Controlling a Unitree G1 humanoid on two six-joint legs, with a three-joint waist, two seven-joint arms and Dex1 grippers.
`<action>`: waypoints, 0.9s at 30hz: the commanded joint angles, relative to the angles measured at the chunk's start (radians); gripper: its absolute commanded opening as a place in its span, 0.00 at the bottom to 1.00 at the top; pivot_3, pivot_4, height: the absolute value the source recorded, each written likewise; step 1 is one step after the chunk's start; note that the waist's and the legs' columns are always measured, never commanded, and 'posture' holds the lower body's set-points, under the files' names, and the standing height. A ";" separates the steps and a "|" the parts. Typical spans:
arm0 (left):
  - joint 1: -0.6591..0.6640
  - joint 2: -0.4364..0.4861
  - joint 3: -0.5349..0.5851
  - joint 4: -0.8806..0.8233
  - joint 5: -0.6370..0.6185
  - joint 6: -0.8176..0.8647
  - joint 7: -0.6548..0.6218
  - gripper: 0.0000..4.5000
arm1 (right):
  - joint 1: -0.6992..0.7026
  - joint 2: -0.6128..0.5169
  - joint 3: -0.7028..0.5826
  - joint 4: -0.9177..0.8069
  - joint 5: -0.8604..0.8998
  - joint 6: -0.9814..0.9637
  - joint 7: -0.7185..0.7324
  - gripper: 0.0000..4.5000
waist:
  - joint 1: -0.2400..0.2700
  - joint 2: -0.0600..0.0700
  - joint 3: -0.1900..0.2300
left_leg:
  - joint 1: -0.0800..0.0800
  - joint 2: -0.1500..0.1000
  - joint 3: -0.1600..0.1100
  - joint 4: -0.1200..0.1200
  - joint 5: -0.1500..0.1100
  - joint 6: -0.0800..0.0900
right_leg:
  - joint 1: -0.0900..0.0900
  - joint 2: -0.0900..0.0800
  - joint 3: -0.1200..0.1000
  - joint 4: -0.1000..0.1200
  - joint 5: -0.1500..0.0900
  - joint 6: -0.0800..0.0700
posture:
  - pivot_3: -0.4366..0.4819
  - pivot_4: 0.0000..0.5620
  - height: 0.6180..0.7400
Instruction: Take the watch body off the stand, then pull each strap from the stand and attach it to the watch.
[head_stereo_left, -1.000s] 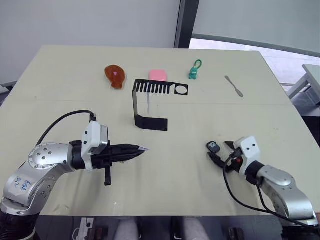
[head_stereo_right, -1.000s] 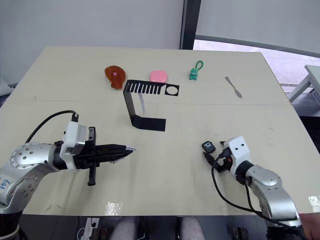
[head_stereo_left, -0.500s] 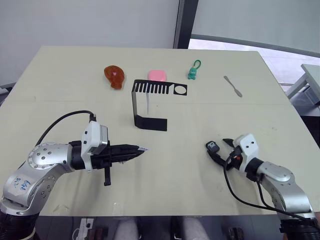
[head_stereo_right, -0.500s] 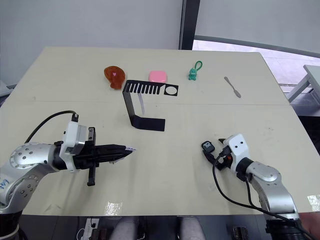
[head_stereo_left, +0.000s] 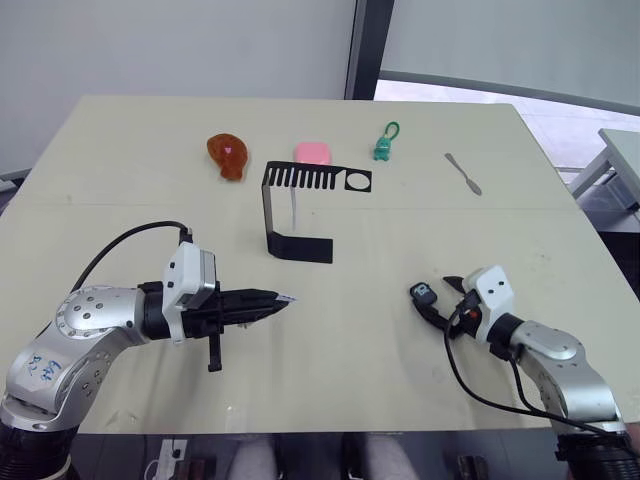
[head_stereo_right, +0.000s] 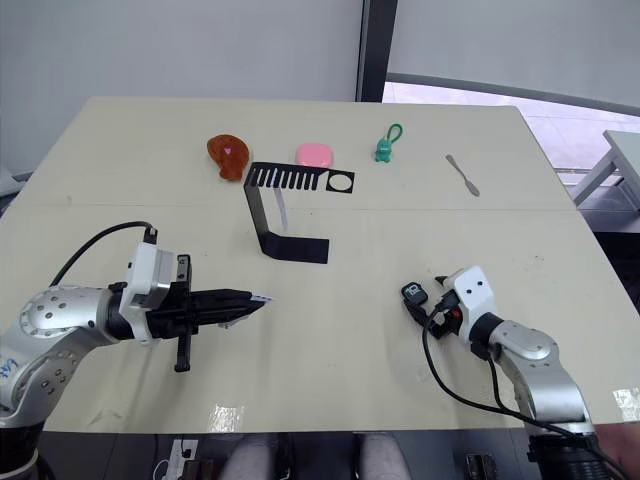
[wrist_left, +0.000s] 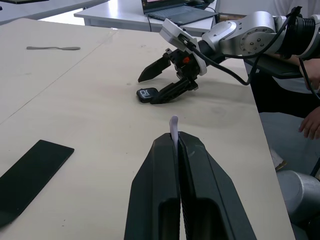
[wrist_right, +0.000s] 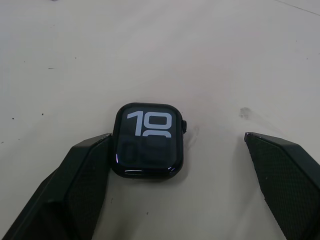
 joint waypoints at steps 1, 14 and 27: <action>-0.004 -0.002 0.017 -0.030 -0.017 -0.002 0.004 0.00 | 0.023 0.002 0.021 0.026 -0.004 0.042 0.012 0.98 | 0.000 0.000 0.000 | 0.000 0.000 0.000 0.000 0.000 0.000 | 0.000 0.000 0.000 0.000 0.000 0.000 | 0.48 0.27 1.00; 0.001 0.000 0.019 -0.030 -0.016 -0.001 0.003 0.00 | 0.021 -0.003 0.038 0.021 -0.007 0.042 0.018 0.98 | 0.000 0.000 0.000 | 0.000 0.000 0.001 0.000 0.000 0.000 | 0.000 0.000 0.001 0.000 0.000 0.000 | 0.48 0.27 1.00; 0.002 -0.001 0.012 -0.027 -0.012 -0.004 -0.001 0.00 | 0.014 -0.008 0.047 0.064 -0.010 0.016 0.050 0.34 | -0.001 -0.001 -0.001 | 0.001 0.000 0.002 -0.001 0.000 0.000 | 0.000 0.000 0.002 0.000 0.000 0.000 | 0.48 0.27 1.00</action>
